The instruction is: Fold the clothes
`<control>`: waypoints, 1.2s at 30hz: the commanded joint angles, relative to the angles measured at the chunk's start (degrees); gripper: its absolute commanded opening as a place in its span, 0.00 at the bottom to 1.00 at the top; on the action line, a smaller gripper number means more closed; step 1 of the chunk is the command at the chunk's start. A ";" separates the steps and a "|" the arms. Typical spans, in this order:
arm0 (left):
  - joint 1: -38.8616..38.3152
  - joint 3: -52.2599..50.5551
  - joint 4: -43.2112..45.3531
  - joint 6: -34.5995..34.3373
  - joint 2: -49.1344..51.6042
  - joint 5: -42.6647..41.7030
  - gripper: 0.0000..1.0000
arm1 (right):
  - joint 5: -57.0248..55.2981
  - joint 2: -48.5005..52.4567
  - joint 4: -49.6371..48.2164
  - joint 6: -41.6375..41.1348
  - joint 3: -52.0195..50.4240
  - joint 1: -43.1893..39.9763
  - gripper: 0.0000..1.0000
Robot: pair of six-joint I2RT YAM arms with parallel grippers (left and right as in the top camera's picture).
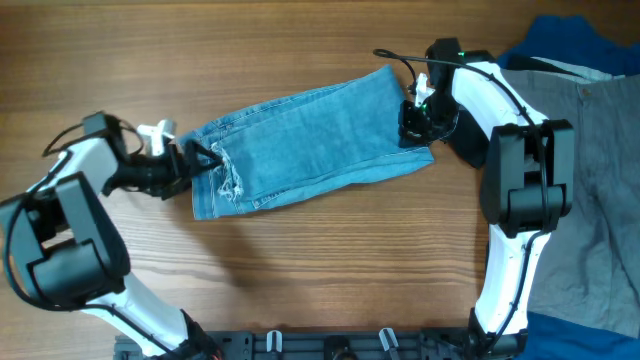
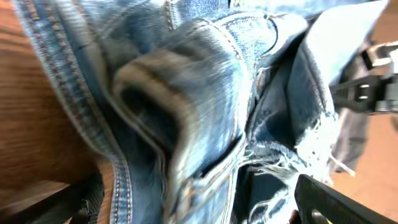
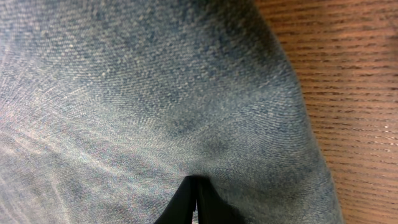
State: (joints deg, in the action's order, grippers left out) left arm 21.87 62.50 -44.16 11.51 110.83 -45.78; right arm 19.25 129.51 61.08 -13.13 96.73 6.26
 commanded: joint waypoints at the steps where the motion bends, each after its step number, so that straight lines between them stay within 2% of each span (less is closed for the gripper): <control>1: 2.40 -2.49 -0.37 4.87 3.82 3.58 1.00 | -5.64 2.93 0.74 1.14 -2.40 0.13 0.05; 11: -7.69 -2.56 2.32 7.58 3.85 5.88 1.00 | -5.64 2.93 0.83 1.14 -2.40 0.13 0.05; 14: -11.15 -2.56 3.08 6.86 3.85 9.51 1.00 | -5.64 2.93 0.85 1.14 -2.40 0.13 0.06; 16: -12.63 -2.56 4.09 3.21 3.85 14.34 0.99 | -5.64 2.93 0.92 1.11 -2.40 0.13 0.06; 19: -13.42 -2.56 6.32 -5.70 3.93 20.83 0.78 | -5.64 2.93 0.90 1.14 -2.40 0.13 0.06; 20: -13.40 -2.56 6.54 -7.10 3.93 20.85 0.61 | -5.64 2.93 0.90 1.14 -2.40 0.13 0.06; 21: -13.40 -2.56 6.54 -8.28 3.93 20.85 0.48 | -5.64 2.93 0.92 1.11 -2.40 0.13 0.06; 22: -13.38 -2.56 6.43 -9.35 3.93 21.03 0.40 | -5.64 2.93 0.96 1.14 -2.40 0.13 0.06; 24: -13.35 -2.43 5.27 -9.94 3.87 21.53 0.32 | -5.66 2.93 1.36 1.25 -2.34 0.13 0.05; 26: -13.11 -0.63 0.87 -10.54 3.65 25.20 0.27 | -5.66 2.84 2.45 2.54 -2.10 0.13 0.05; 27: -12.70 1.88 -3.69 -10.56 3.37 28.76 0.23 | -5.84 2.58 4.22 2.67 -1.77 0.13 0.05; 30: -11.43 11.15 -16.04 -10.54 2.47 35.74 0.19 | -5.68 0.76 7.34 4.44 -1.31 0.15 0.05; 33: -11.30 26.23 -29.09 -10.51 2.21 36.54 0.21 | -1.14 -3.67 9.16 10.45 -1.31 0.26 0.05; 36: -14.03 36.59 -35.63 -10.54 2.21 33.77 0.25 | 10.60 -8.24 8.17 17.55 -1.31 0.81 0.05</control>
State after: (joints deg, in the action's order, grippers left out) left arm 9.41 88.31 -76.42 1.50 114.06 -14.44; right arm 20.99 127.28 70.00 -4.23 95.48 7.05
